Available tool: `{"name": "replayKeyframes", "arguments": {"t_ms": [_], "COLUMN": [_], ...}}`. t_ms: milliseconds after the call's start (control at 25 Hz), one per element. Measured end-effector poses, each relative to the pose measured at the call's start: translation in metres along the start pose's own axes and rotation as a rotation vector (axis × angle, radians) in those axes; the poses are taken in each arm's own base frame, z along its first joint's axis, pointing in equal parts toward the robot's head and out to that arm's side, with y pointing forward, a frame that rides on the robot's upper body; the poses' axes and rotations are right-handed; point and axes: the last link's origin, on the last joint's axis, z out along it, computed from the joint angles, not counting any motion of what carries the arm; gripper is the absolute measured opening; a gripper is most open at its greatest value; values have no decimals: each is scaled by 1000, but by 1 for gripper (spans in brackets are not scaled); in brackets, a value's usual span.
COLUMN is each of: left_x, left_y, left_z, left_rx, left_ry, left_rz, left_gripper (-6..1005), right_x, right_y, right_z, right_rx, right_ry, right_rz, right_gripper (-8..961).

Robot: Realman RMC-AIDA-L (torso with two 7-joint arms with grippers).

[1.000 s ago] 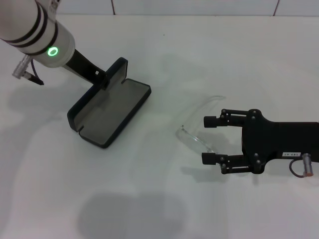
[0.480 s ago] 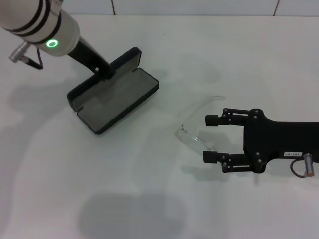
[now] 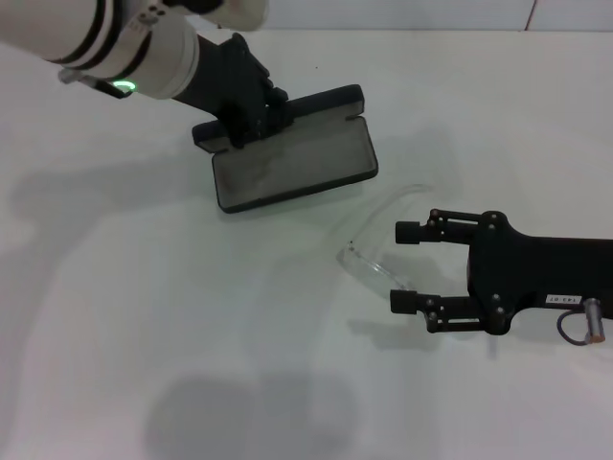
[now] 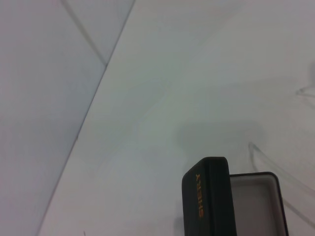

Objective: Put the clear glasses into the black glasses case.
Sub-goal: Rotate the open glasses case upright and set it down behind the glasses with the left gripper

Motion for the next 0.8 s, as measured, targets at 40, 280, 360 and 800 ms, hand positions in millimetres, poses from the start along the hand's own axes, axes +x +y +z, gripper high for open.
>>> {"name": "replayKeyframes", "arguments": {"t_ms": [40, 280, 360, 800], "left_x": [0, -2, -3, 0], "left_y": [0, 8, 9, 10], "left_z": [2, 15, 18, 25], "left_rx": [-4, -40, -40, -14], "left_ry": [-1, -27, -31, -49], "left_rz": [21, 83, 93, 76], "left_gripper": [206, 205, 205, 236], "right_x": [0, 0, 1, 3], "right_y": [0, 2, 3, 6], "right_z": [0, 1, 0, 0], "right_rx": [0, -2, -3, -8], "right_ry": [-5, -17, -18, -24], "right_rz": [4, 13, 17, 31], "right_gripper": [748, 747, 747, 747]}}
